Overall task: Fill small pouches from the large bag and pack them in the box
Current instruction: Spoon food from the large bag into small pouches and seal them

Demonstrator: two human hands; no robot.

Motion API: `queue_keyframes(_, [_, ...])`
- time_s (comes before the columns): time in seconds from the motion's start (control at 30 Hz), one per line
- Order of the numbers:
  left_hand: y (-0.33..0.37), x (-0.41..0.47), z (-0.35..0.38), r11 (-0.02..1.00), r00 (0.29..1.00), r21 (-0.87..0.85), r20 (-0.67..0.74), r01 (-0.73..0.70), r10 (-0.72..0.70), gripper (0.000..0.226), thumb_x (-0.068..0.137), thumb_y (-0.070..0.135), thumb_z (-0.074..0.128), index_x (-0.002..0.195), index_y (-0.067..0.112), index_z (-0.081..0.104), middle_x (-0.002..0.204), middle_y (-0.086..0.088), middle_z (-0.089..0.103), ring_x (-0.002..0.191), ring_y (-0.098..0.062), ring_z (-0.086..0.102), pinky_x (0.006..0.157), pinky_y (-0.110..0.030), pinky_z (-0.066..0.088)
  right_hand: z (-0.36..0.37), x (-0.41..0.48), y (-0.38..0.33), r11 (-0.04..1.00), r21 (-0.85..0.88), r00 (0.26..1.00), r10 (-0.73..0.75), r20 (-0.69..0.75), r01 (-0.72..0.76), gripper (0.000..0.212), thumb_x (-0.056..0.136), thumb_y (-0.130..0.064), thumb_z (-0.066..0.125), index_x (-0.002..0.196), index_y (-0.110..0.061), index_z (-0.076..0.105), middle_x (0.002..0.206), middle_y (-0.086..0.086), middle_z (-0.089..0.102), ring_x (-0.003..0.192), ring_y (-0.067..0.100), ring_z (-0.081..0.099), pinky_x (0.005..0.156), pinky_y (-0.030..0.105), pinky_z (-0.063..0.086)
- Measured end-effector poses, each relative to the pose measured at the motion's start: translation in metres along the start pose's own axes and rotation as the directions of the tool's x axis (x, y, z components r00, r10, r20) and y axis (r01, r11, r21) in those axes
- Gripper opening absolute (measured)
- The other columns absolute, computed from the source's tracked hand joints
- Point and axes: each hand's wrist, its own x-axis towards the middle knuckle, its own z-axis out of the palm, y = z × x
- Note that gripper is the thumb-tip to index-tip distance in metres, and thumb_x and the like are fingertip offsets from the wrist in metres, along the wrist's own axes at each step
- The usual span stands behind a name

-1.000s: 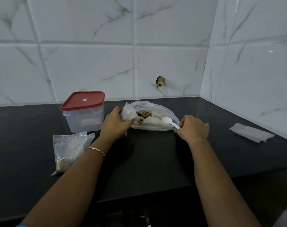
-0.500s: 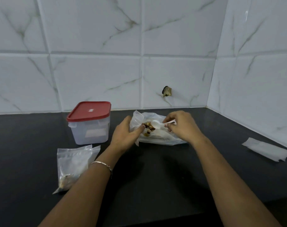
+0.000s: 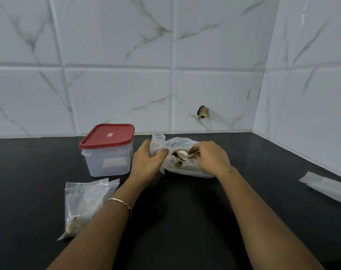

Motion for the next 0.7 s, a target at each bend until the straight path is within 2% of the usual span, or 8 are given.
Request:
queue_keyframes(0.07, [-0.001,0.001,0.0,0.999,1.0,0.05,-0.006,-0.001,0.002,0.017,0.081,0.03,0.069,0.092,0.028,0.056,0.095,0.002,0.068,0.09,-0.016,0.065,0.086,-0.045,0.055,0.001,-0.001,0.001,0.999,0.039,1.0,0.003,-0.025,-0.002,0.03,0.094,-0.015,0.054,0.11,-0.033,0.071,0.108,-0.01,0.071,0.096,0.014,0.065,0.08,0.032,0.054])
queue_keyframes(0.17, [-0.001,-0.001,0.0,0.987,0.996,0.159,0.083,0.005,-0.018,0.02,0.082,0.032,0.067,0.097,0.027,0.054,0.096,0.008,0.063,0.088,-0.01,0.062,0.084,-0.039,0.055,0.006,0.001,-0.003,0.991,-0.131,0.999,-0.026,-0.031,0.022,0.028,0.094,-0.016,0.052,0.11,-0.03,0.07,0.102,-0.005,0.07,0.09,0.017,0.065,0.075,0.029,0.049])
queue_keyframes(0.3, [-0.004,-0.003,-0.001,0.975,0.983,0.217,0.164,0.044,-0.081,0.021,0.084,0.033,0.066,0.099,0.03,0.051,0.097,0.008,0.061,0.091,-0.01,0.06,0.083,-0.034,0.053,0.018,0.008,-0.012,0.956,-0.286,0.998,-0.064,-0.008,0.059,0.016,0.092,-0.012,0.053,0.089,-0.018,0.068,0.082,-0.004,0.065,0.07,0.013,0.056,0.062,0.027,0.04])
queue_keyframes(0.37, [-0.005,-0.002,-0.002,0.967,0.978,0.248,0.182,0.052,-0.099,0.024,0.085,0.034,0.065,0.104,0.028,0.051,0.099,0.008,0.061,0.093,-0.011,0.06,0.083,-0.033,0.052,0.024,0.013,-0.011,0.948,-0.303,0.995,-0.101,-0.006,0.094,0.017,0.091,-0.013,0.054,0.086,-0.02,0.068,0.081,-0.004,0.067,0.069,0.013,0.059,0.059,0.028,0.042])
queue_keyframes(0.43, [-0.004,-0.003,-0.003,0.964,0.977,0.261,0.192,0.042,-0.095,0.027,0.087,0.033,0.064,0.11,0.026,0.053,0.1,0.008,0.061,0.091,-0.008,0.059,0.075,-0.025,0.05,0.028,0.017,-0.007,0.938,-0.317,0.988,-0.151,-0.015,0.139,0.015,0.09,-0.018,0.058,0.083,-0.025,0.069,0.078,-0.006,0.067,0.068,0.012,0.06,0.056,0.028,0.042])
queue_keyframes(0.5, [-0.004,-0.003,-0.002,0.959,0.974,0.281,0.207,0.03,-0.091,0.031,0.088,0.032,0.063,0.116,0.023,0.054,0.102,0.007,0.061,0.091,-0.007,0.058,0.072,-0.022,0.047,0.027,0.021,-0.006,0.932,-0.308,0.981,-0.194,0.015,0.189,0.012,0.09,-0.025,0.06,0.087,-0.028,0.071,0.081,-0.007,0.068,0.071,0.013,0.062,0.059,0.028,0.045])
queue_keyframes(0.6, [-0.004,-0.003,-0.002,0.954,0.965,0.299,0.241,0.032,-0.108,0.038,0.088,0.032,0.062,0.124,0.021,0.052,0.111,0.003,0.061,0.099,-0.014,0.059,0.083,-0.028,0.049,0.021,0.024,-0.008,0.933,-0.251,0.965,-0.245,0.09,0.26,0.016,0.092,-0.033,0.058,0.101,-0.028,0.071,0.095,-0.004,0.07,0.085,0.016,0.066,0.071,0.031,0.05])
queue_keyframes(0.7, [-0.003,-0.003,-0.002,0.949,0.967,0.314,0.234,0.025,-0.103,0.034,0.088,0.032,0.063,0.119,0.022,0.055,0.111,0.002,0.062,0.098,-0.015,0.059,0.08,-0.026,0.046,0.008,0.024,-0.006,0.956,-0.134,0.961,-0.242,0.135,0.259,0.021,0.093,-0.025,0.055,0.105,-0.032,0.071,0.101,-0.007,0.069,0.09,0.014,0.064,0.073,0.027,0.049])
